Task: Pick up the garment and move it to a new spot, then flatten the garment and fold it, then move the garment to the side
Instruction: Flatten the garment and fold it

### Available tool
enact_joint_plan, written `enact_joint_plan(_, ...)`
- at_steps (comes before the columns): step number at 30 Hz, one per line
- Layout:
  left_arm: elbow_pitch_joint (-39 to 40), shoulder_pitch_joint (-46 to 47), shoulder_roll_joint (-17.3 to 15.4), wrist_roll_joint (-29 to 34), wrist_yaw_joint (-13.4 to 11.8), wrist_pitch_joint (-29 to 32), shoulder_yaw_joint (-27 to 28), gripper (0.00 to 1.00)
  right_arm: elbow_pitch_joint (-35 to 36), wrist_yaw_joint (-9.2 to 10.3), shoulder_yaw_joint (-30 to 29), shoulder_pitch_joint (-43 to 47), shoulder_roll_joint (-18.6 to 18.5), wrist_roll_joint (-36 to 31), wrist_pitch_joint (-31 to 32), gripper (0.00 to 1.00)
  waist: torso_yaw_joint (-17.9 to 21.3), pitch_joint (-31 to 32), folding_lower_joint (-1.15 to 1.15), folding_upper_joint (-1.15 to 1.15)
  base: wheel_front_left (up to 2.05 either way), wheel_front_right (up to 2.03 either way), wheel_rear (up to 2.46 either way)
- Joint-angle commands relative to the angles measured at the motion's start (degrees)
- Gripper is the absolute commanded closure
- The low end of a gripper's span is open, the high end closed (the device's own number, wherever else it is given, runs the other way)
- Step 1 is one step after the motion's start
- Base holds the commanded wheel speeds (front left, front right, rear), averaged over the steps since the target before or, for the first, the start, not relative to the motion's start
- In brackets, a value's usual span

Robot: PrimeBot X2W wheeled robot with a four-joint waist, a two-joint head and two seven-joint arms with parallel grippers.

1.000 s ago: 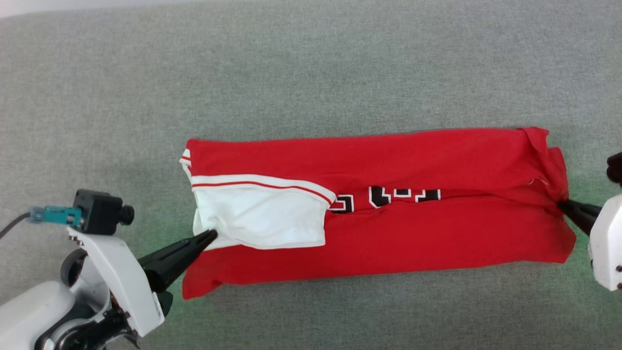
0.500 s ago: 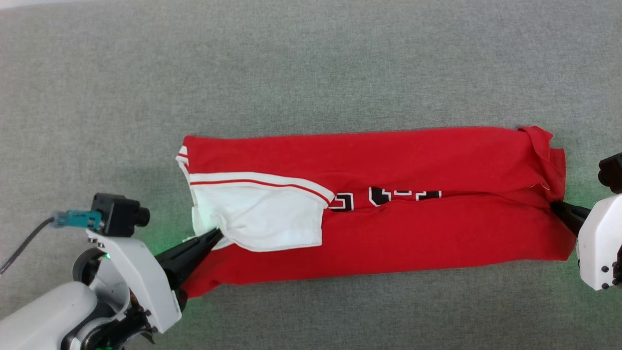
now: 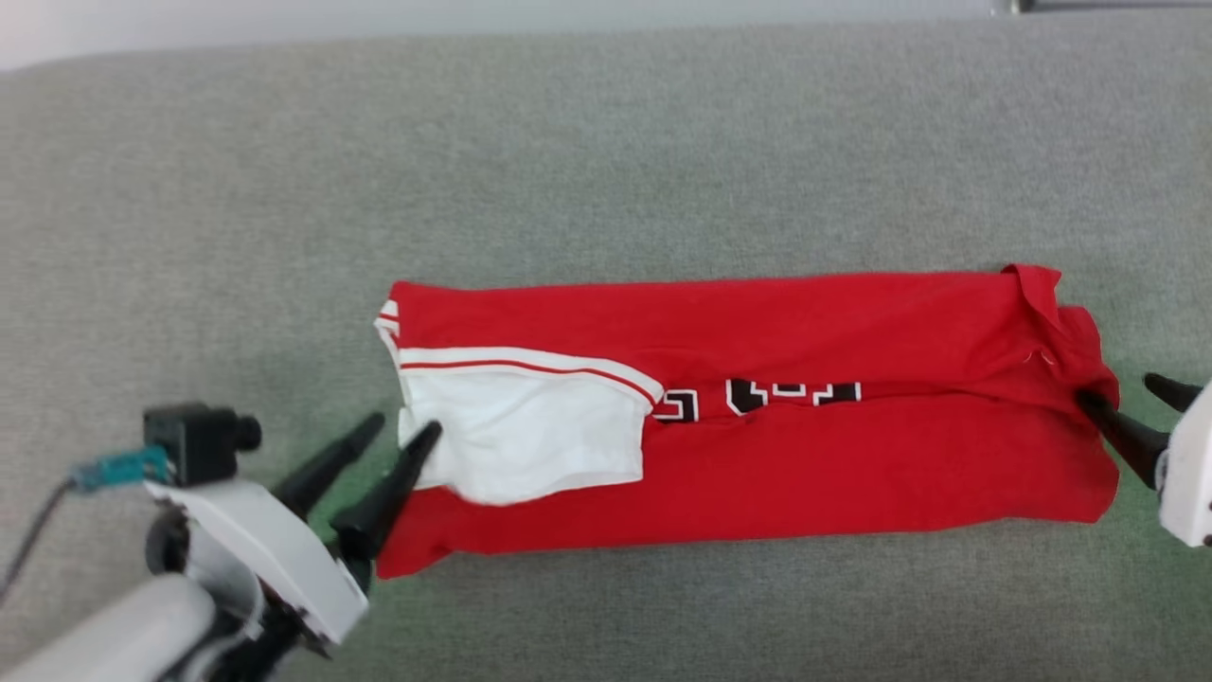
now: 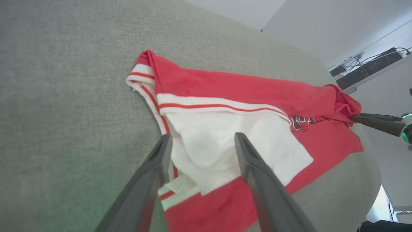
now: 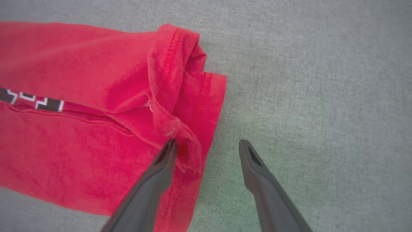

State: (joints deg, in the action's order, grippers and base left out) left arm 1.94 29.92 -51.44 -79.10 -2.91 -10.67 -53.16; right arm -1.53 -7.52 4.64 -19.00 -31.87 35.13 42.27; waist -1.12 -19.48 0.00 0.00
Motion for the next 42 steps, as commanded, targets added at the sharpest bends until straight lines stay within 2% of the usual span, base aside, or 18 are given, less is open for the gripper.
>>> enact_joint_plan(1,-0.3,-1.5,0.9,0.0,-0.5,-0.6,-0.2,0.00,-0.3,0.08,-1.0,1.0,0.3,0.5,0.4,0.00,-1.1,1.5,0.00,0.00,0.00,0.00,0.00)
enact_joint_plan(6,-2.5,-4.5,4.1,0.1,-1.5,-2.9,-0.1,0.00,-1.6,0.08,-3.5,2.8,0.1,1.4,2.4,0.00,-2.8,3.1,0.00,0.00,0.00,0.00,0.00)
enact_joint_plan(13,-5.1,-8.7,9.0,2.8,-3.1,-4.4,4.0,0.00,-4.0,0.08,-7.3,5.9,0.4,2.2,5.6,0.00,-5.5,5.2,0.00,0.00,0.00,0.00,0.00)
enact_joint_plan(22,-4.2,-15.5,17.5,16.9,-4.4,-4.4,17.4,0.00,-8.5,0.08,-9.7,5.9,2.3,3.1,7.8,0.00,-9.1,6.8,0.00,0.00,0.00,0.00,0.00)
enact_joint_plan(29,-3.4,-20.2,24.3,28.4,-2.9,-4.4,26.3,0.00,-12.9,0.08,-9.3,2.7,3.2,1.2,10.4,0.00,-11.3,6.4,0.00,0.00,0.00,0.00,0.00)
enact_joint_plan(41,-6.2,-21.9,31.5,41.0,0.5,-4.4,33.2,0.00,-20.4,0.07,-6.1,-1.5,5.7,-4.3,17.8,0.00,-13.8,5.0,0.00,0.00,0.00,0.00,0.00)
enact_joint_plan(42,-6.5,-21.9,32.0,42.2,0.8,-4.4,33.6,0.00,-20.6,0.05,-5.6,-1.6,6.0,-4.4,18.6,0.03,-13.9,4.8,0.00,0.00,0.00,0.00,0.00)
